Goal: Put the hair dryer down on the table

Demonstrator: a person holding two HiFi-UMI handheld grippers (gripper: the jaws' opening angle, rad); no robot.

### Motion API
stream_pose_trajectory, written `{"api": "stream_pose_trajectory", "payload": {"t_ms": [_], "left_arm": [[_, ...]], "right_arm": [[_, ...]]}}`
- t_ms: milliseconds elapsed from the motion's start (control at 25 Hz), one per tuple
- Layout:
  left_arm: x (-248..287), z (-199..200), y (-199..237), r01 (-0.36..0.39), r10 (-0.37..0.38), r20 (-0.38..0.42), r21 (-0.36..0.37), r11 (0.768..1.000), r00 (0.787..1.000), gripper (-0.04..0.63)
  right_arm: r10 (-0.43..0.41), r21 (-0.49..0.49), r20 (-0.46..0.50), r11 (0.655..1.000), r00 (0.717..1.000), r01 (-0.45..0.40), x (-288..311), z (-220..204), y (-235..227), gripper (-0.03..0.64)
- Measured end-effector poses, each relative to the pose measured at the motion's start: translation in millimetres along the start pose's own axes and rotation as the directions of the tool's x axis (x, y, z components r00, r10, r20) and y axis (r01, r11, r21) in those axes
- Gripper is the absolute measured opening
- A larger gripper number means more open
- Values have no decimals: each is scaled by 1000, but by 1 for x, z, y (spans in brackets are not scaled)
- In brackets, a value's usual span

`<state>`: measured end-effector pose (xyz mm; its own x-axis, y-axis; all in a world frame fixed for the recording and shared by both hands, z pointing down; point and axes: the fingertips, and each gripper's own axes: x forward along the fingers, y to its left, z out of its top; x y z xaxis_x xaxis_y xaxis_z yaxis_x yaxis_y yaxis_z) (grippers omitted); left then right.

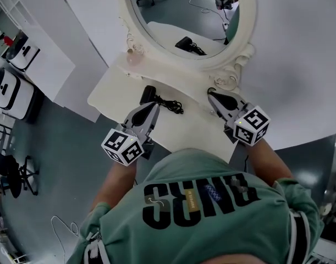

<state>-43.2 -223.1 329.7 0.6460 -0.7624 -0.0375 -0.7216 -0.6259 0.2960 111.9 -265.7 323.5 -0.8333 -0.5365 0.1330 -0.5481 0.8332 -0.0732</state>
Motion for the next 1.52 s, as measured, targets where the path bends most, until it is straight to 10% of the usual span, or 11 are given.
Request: {"api": "stream_pose_trajectory", "payload": {"t_ms": [1520], "left_arm": [[-11,-8,-6,-47,47,1,-12,999,999,0]], "right_arm": [[35,3,-22,999,999,-35,1,-9,8,-6]]}}
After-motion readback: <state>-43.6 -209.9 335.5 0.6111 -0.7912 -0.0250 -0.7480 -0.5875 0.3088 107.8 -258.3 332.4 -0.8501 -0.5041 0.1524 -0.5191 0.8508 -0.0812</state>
